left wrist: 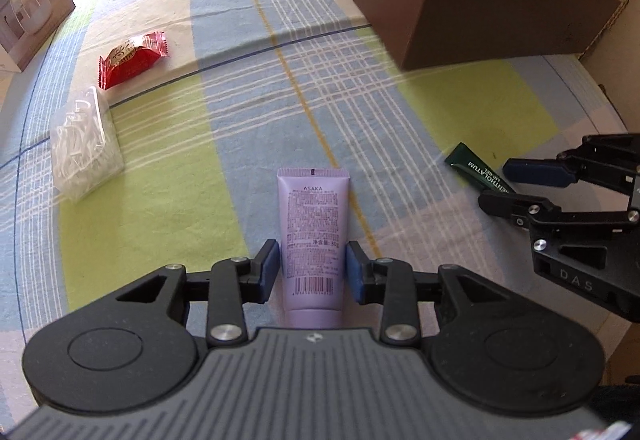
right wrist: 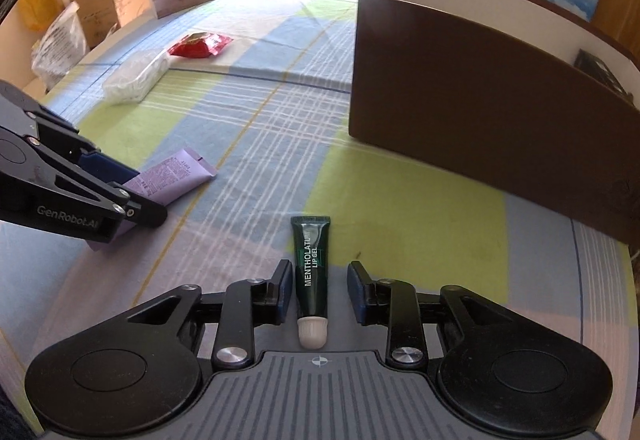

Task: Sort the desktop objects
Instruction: 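Lift the purple tube and green lip balm and carry them toward the brown box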

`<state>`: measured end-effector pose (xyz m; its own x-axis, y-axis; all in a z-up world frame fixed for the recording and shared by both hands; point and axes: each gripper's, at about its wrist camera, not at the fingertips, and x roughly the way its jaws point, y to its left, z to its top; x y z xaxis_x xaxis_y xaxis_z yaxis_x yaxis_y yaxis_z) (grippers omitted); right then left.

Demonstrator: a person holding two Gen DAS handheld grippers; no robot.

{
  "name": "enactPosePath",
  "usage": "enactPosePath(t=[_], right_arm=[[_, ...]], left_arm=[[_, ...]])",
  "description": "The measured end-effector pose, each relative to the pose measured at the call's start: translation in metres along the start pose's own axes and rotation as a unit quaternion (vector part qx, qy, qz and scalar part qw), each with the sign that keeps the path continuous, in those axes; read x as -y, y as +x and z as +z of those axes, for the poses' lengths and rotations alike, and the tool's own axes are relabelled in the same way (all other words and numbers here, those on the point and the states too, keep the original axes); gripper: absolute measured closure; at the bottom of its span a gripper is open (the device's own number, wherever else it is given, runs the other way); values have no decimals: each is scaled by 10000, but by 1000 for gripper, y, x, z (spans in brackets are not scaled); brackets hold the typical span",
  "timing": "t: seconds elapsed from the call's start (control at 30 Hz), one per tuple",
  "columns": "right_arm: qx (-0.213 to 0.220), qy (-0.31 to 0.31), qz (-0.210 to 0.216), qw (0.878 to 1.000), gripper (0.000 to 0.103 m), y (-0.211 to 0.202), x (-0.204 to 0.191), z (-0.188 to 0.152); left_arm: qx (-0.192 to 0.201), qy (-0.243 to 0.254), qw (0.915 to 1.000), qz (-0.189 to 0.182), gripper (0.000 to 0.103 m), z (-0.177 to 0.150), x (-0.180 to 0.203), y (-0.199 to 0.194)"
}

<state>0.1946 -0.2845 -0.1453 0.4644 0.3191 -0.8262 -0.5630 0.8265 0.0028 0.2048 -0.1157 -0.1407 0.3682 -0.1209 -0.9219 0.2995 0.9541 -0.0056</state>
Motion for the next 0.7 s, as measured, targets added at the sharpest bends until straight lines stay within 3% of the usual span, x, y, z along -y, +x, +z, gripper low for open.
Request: enactPosePath(t=[0.27, 0.33, 0.5, 0.7], right_arm=[[-2, -198, 81, 9998, 76, 0, 1, -1], [-24, -221, 132, 9997, 90, -1, 2, -1], [-93, -173, 145, 9997, 89, -6, 7, -4], [128, 170, 213, 9995, 89, -30, 27, -6]], left_arm=[[34, -133, 9999, 73, 74, -4, 3, -2], [56, -170, 9998, 89, 74, -7, 4, -3], [11, -413, 9991, -16, 75, -11, 4, -8], [235, -533, 9983, 17, 75, -9, 7, -26]])
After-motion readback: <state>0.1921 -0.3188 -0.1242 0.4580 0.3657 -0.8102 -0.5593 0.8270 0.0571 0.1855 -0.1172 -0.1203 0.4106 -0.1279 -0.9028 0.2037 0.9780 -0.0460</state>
